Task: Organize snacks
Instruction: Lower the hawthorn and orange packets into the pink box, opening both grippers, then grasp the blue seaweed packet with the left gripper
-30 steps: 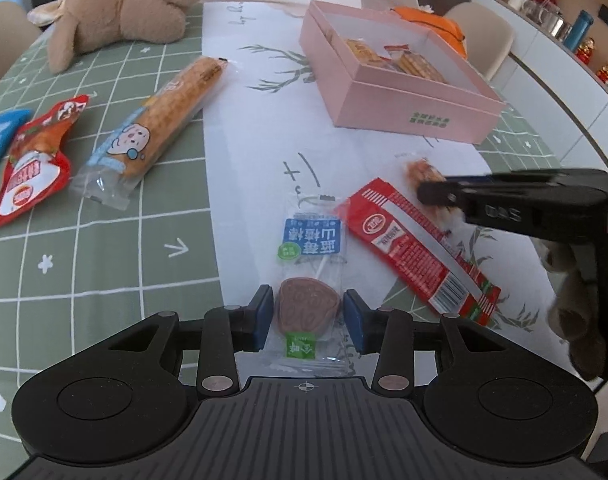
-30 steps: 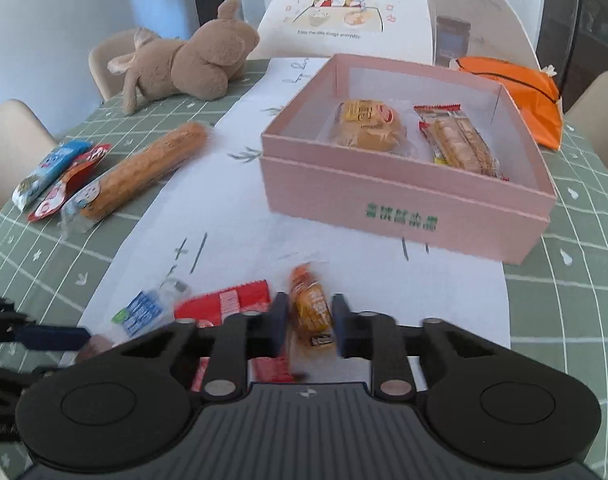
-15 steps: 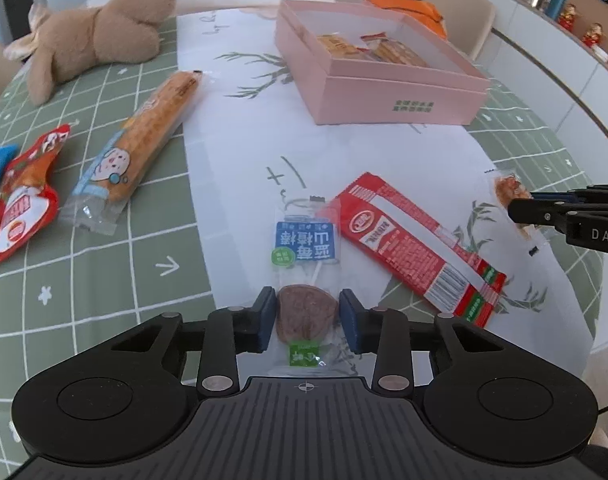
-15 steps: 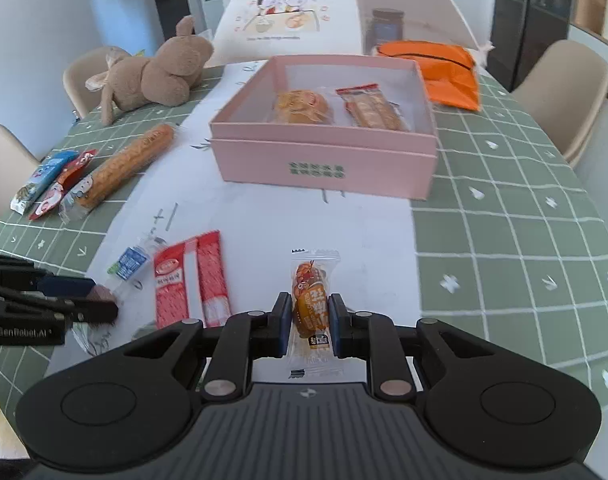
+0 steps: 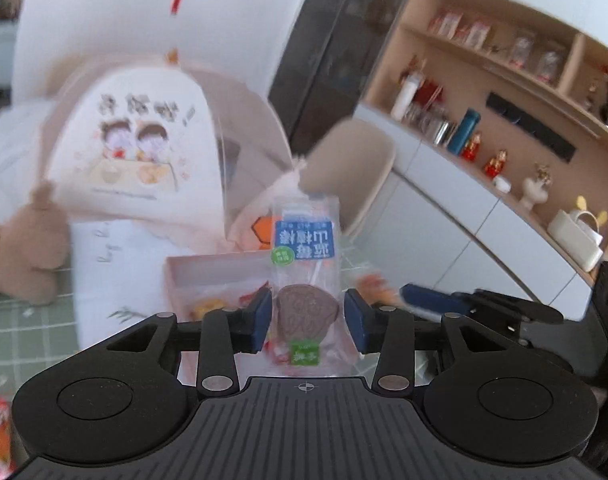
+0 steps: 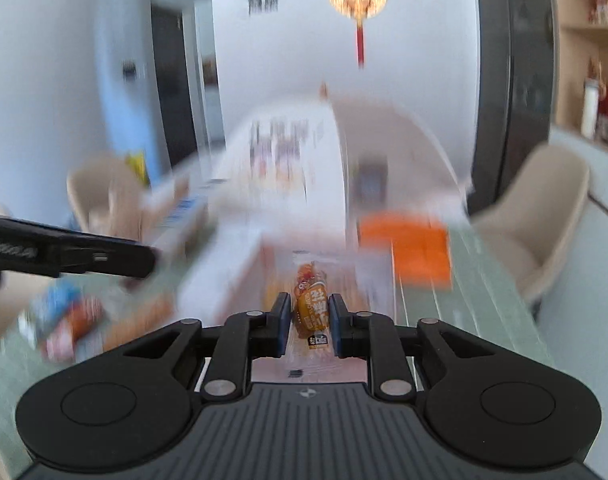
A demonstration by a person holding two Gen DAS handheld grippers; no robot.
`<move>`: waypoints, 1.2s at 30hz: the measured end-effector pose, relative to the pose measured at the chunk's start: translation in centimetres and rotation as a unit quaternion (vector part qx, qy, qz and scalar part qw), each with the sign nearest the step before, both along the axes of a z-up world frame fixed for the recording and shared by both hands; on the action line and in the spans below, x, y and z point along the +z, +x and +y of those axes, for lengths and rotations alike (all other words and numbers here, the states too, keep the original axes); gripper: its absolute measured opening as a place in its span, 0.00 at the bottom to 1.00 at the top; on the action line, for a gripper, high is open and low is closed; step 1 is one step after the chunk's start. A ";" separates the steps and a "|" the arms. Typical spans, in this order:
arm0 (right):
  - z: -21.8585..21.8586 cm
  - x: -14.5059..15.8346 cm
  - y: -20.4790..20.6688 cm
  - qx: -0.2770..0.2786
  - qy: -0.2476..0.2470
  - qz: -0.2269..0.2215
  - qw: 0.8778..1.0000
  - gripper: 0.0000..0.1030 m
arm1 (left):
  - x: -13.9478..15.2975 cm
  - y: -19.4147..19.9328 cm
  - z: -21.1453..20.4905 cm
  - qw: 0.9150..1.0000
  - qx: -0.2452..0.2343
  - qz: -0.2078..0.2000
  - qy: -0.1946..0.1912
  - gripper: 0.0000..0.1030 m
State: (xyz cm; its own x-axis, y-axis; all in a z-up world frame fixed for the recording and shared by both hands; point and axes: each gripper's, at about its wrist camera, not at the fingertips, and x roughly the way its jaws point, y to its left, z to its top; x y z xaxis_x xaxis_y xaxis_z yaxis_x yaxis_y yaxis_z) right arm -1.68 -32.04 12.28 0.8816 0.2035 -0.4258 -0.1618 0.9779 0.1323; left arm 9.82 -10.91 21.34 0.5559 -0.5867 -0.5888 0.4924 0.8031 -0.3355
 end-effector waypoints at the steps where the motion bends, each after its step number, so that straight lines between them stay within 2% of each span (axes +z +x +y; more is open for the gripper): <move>1: -0.1 0.5 1.6 -0.010 0.002 0.009 1.000 0.65 | -0.5 1.9 -0.9 1.000 0.001 0.017 0.016 0.42; 3: -0.4 0.3 3.3 -0.045 0.000 0.024 0.999 0.67 | -2.0 3.5 -1.3 0.999 0.015 0.024 0.034 0.41; 7: -0.7 -3.2 1.8 -0.040 -0.011 0.054 0.998 0.67 | -6.0 2.6 1.8 0.999 0.030 0.040 0.004 0.41; 12: 1.2 -9.8 -0.5 -0.017 -0.062 0.124 0.990 0.67 | -10.6 0.3 8.9 0.990 0.126 0.059 0.034 0.41; 15: 2.9 -12.2 -2.0 0.019 -0.038 0.156 0.987 0.67 | -12.1 -1.5 14.2 0.974 0.211 0.051 0.065 0.41; 19: 5.7 -14.4 -3.0 0.072 -0.017 0.188 0.979 0.67 | -13.3 -2.9 21.4 0.940 0.327 0.060 0.080 0.41; 21: 7.3 -15.3 -2.9 0.089 -0.022 0.200 0.975 0.67 | -14.2 -2.8 24.3 0.926 0.357 0.085 0.090 0.41; 24: 9.8 -15.9 -3.1 0.104 -0.039 0.199 0.974 0.70 | -15.4 -3.3 26.2 0.918 0.370 0.101 0.098 0.41; 27: 11.7 -15.8 -3.0 0.122 -0.054 0.199 0.971 0.70 | -16.6 -3.4 26.0 0.925 0.348 0.118 0.096 0.41; 30: 13.0 -15.7 -2.5 0.124 -0.082 0.194 0.970 0.70 | -16.5 -3.2 24.9 0.935 0.327 0.102 0.095 0.41; 32: 13.7 -15.7 -2.2 0.124 -0.097 0.193 0.968 0.70 | -16.6 -3.0 24.2 0.945 0.296 0.112 0.084 0.45; 34: 14.1 -15.8 -2.1 0.124 -0.103 0.190 0.968 0.72 | -16.5 -2.8 23.1 0.956 0.254 0.111 0.092 0.44; 36: 14.1 -15.8 -2.3 0.121 -0.102 0.189 0.969 0.74 | -16.0 -3.0 23.1 0.964 0.233 0.104 0.071 0.43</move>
